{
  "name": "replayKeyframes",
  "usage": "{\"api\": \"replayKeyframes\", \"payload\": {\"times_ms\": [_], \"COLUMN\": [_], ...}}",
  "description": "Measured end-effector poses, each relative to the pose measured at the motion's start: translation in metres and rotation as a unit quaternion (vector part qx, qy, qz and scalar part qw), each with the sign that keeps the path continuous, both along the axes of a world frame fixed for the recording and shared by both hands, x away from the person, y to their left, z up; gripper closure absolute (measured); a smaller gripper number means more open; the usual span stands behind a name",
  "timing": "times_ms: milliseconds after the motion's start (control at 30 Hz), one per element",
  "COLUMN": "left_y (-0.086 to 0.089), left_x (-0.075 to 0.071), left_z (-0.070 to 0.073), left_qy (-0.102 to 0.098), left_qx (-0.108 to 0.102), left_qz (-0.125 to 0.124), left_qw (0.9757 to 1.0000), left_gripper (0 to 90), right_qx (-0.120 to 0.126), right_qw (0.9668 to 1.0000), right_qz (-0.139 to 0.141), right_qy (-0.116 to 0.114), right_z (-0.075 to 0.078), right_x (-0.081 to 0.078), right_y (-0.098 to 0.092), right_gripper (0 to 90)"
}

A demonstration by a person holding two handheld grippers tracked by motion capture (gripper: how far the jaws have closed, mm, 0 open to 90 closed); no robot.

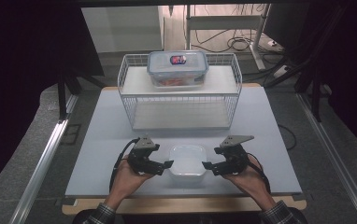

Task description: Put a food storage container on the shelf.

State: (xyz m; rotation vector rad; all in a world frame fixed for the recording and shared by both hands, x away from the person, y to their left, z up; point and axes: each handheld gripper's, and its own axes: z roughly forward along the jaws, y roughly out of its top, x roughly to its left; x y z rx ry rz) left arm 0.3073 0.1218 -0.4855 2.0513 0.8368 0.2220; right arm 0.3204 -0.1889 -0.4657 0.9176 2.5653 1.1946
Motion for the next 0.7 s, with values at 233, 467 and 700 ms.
{"api": "replayKeyframes", "payload": {"times_ms": [233, 467, 700], "left_y": [-0.01, -0.013, -0.015], "left_x": [0.003, 0.006, -0.001], "left_z": [-0.008, -0.022, -0.029], "left_qy": [0.013, 0.059, 0.107], "left_qx": [0.008, -0.034, -0.05], "left_qz": [-0.01, -0.026, -0.067], "left_qw": [0.9998, 0.9973, 0.9908], "left_gripper": [11.6, 10.1, 12.6], "right_qx": [-0.009, 0.012, 0.026], "right_qw": [0.9998, 0.9985, 0.9928], "right_qz": [0.007, 0.013, 0.046], "right_qy": [0.014, 0.051, 0.107], "right_z": [-0.01, -0.018, -0.026], "right_x": [0.002, 0.006, 0.006], "right_y": [0.007, 0.008, 0.008], "right_gripper": [18.1, 15.3, 18.8]}}
